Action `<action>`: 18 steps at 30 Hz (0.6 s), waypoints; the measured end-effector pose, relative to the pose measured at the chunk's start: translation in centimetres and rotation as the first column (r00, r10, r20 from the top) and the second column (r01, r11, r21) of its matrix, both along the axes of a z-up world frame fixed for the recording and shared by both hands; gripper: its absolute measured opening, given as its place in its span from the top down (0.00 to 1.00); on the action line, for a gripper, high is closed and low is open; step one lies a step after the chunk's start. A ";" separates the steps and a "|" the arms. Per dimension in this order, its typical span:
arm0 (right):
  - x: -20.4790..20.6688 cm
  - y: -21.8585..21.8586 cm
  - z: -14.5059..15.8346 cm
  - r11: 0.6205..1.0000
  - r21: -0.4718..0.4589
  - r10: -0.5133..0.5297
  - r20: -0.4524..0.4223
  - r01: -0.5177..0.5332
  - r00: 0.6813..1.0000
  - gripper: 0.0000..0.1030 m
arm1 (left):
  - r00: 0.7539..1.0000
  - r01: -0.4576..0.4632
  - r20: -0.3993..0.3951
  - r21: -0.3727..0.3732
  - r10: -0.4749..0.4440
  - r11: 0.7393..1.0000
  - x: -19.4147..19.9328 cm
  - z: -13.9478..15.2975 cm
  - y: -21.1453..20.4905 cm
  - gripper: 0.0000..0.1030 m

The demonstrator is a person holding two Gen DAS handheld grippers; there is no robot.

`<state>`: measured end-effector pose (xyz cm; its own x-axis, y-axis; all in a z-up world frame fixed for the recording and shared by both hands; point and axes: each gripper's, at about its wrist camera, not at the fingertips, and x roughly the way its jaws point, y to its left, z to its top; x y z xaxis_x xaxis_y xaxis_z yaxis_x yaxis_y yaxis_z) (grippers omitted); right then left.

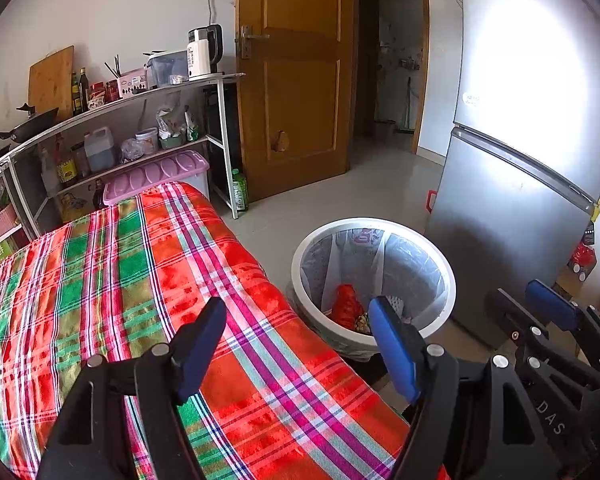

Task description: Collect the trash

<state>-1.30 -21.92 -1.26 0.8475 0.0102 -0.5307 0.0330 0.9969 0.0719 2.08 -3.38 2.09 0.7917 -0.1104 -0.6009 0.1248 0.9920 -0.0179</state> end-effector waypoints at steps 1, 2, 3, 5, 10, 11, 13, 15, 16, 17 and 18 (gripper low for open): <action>0.0 0.0 0.0 1.000 0.000 0.001 0.001 -0.001 1.000 0.48 | 1.000 0.000 -0.003 0.000 0.000 1.000 0.0 0.0 0.0 0.27; 0.0 0.0 0.0 1.000 0.000 0.000 0.001 0.000 1.000 0.48 | 1.000 -0.001 -0.004 0.001 0.001 1.000 0.0 0.0 0.0 0.27; 0.0 0.0 0.0 1.000 -0.001 0.001 0.000 -0.001 1.000 0.48 | 1.000 -0.001 -0.003 0.001 0.001 1.000 0.0 0.0 0.0 0.27; 0.0 0.0 0.0 1.000 0.000 0.000 0.000 0.000 1.000 0.48 | 1.000 -0.002 -0.005 0.000 0.002 1.000 0.0 -0.1 0.0 0.27; 0.0 0.0 0.0 1.000 -0.002 0.001 0.001 -0.001 1.000 0.48 | 1.000 -0.002 -0.002 0.002 0.002 1.000 0.0 0.1 -0.1 0.27; 0.0 0.1 0.0 1.000 -0.001 0.002 0.001 -0.002 1.000 0.48 | 1.000 -0.003 -0.004 0.002 0.003 1.000 0.0 0.1 -0.1 0.27; 0.0 0.0 0.0 1.000 0.000 0.002 0.000 -0.002 1.000 0.48 | 1.000 -0.002 -0.003 0.004 0.002 1.000 0.0 0.0 -0.2 0.27; 0.1 0.0 0.0 1.000 0.000 0.003 0.001 -0.003 1.000 0.48 | 1.000 -0.004 -0.004 0.004 0.004 1.000 0.0 0.0 -0.1 0.27; 0.1 0.1 0.0 1.000 -0.001 0.002 0.001 -0.002 1.000 0.48 | 1.000 -0.003 -0.002 0.004 0.003 1.000 -0.1 0.1 -0.1 0.27; 0.0 0.1 0.0 1.000 -0.001 0.001 0.001 -0.001 1.000 0.48 | 1.000 -0.002 -0.002 0.003 0.002 1.000 -0.1 0.1 -0.1 0.27; 0.1 0.0 0.0 1.000 0.000 0.001 0.001 -0.001 1.000 0.48 | 1.000 -0.003 -0.002 0.003 0.003 1.000 -0.1 0.1 -0.1 0.27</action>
<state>-1.23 -21.87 -1.27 0.8482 0.0117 -0.5296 0.0315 0.9969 0.0724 2.00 -3.49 2.16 0.7906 -0.1062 -0.6031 0.1219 0.9924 -0.0150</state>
